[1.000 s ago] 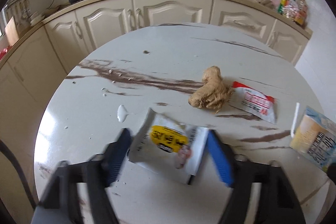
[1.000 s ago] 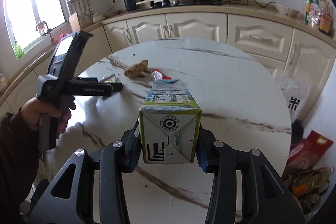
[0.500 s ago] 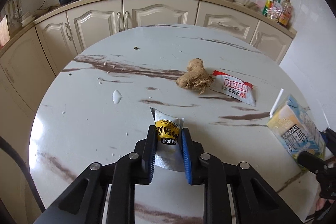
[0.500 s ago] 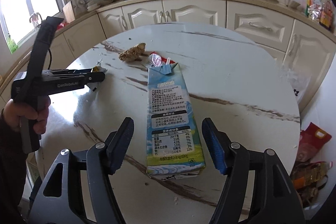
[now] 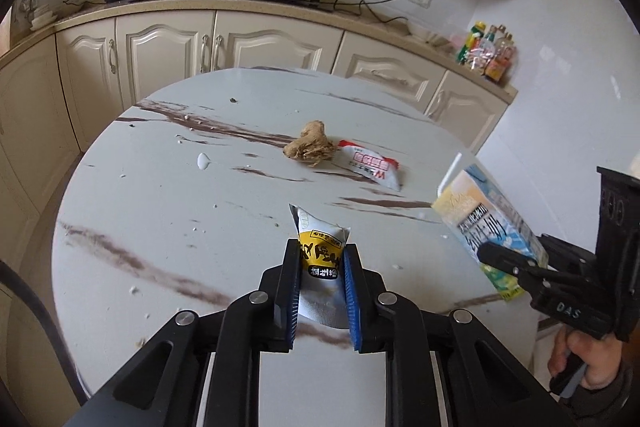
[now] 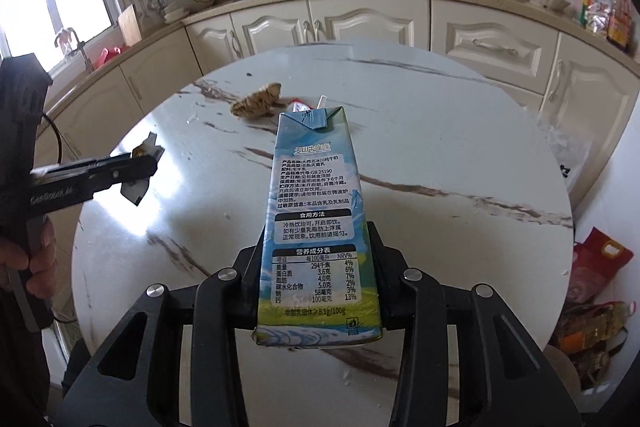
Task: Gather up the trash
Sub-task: 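Carry the carton and yellow packet over the blue bucket and open both grippers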
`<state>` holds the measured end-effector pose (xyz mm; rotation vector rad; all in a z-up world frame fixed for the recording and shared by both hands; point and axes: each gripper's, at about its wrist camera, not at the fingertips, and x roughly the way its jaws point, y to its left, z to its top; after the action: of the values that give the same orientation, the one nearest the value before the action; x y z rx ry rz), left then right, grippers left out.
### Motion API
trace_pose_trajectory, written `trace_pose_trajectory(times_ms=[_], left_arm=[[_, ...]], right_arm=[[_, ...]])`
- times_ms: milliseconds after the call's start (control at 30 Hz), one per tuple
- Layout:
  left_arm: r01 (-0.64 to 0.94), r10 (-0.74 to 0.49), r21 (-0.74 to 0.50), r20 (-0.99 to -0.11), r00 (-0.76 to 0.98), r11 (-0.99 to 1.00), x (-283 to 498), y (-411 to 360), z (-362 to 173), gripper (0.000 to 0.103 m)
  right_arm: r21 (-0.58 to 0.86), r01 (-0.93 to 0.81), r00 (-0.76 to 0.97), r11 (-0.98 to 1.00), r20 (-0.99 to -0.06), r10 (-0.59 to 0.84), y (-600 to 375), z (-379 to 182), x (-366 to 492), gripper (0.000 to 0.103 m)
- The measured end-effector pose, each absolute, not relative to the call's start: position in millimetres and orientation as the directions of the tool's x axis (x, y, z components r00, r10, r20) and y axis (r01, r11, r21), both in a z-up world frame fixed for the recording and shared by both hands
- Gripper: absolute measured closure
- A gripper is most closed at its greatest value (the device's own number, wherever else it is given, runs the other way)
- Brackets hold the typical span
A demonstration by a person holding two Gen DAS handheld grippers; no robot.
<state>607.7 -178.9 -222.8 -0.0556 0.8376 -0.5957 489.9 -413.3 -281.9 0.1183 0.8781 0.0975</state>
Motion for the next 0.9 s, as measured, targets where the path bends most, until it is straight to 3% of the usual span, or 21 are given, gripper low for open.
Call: trace_pose_trajectory(times_ms=[233,533,733,900], left_arm=[[0.453,-0.533,-0.302,-0.622,0.573,0.839,557,-116,-193,0.087],[0.238,-0.377,-0.298,-0.624,0.685,0.925,490,34,-197,0.087],[0.032,-0.256,-0.324,-0.679,0.688,0.945,458,137,-235,0.087],[-0.094,-0.211,-0.342,-0.748,0.629,0.935,446,195,-284,0.087]], right_arm=[[0.148,-0.115,0.671,0.982,-0.718,0.186,-363,-247,484,0.064],[0.189,-0.364,0.613,0.912,-0.688,0.387,-203,-235,500,0.064],[0.219,-0.510,0.496,0.832,-0.715,0.493,-74,-267,516,0.064],[0.255,-0.550,0.359,0.795,-0.788,0.500,-2,-333,546,0.064]])
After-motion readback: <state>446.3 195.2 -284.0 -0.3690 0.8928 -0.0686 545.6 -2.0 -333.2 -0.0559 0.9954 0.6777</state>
